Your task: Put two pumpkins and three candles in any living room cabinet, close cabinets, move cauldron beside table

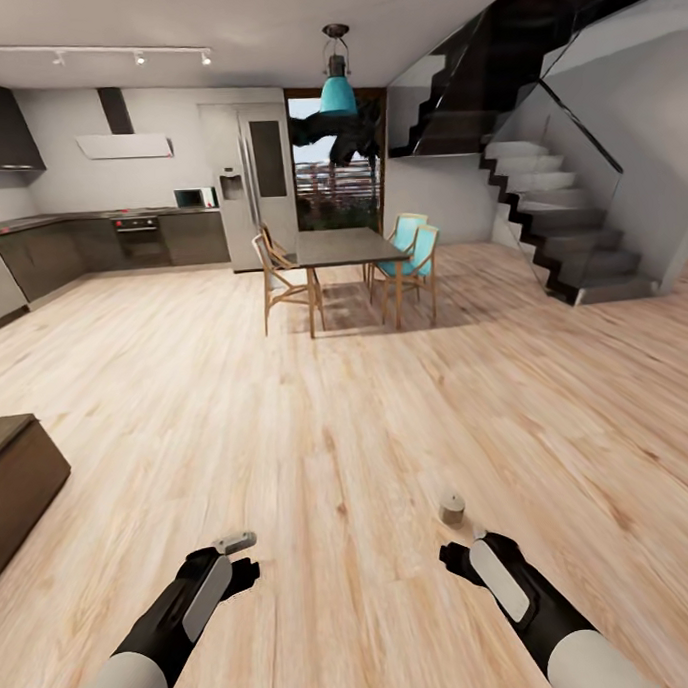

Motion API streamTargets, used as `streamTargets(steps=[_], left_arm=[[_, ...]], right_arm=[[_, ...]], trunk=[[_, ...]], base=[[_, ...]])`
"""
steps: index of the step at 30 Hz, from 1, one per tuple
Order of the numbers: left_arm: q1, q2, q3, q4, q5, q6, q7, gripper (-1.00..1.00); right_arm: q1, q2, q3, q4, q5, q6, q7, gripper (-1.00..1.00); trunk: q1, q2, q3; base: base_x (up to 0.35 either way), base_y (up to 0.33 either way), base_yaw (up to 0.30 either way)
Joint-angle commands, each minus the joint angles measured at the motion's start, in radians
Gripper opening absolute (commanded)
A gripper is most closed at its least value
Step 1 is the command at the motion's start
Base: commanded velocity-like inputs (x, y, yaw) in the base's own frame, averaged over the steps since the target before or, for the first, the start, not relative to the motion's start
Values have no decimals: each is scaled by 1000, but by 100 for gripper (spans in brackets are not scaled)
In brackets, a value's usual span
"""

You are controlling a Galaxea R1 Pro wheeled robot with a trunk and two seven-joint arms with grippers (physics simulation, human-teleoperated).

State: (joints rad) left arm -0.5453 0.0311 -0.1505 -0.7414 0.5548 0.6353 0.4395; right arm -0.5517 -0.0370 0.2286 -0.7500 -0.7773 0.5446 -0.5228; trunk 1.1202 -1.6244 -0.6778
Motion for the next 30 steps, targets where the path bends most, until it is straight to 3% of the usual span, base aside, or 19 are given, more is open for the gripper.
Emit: streamTargets(steps=[1,11,30], left_arm=[[-1,1,-6,-1,11,1,8,100],[-1,0,-6,-2,11,1,8,100],[-1,0,-7,-7,5,2,2,100]], right_arm=[[-1,-1,6,-2,-9,2,-10,100],[-1,-2,6,-2,-9,1,-9,100],[-1,-1,5,-3,-21,0,-5,100]], trunk=[[1,0,-1],[1,0,-1],[1,0,-1]], base=[[301,96,252],[302,107,245],[331,26,12]])
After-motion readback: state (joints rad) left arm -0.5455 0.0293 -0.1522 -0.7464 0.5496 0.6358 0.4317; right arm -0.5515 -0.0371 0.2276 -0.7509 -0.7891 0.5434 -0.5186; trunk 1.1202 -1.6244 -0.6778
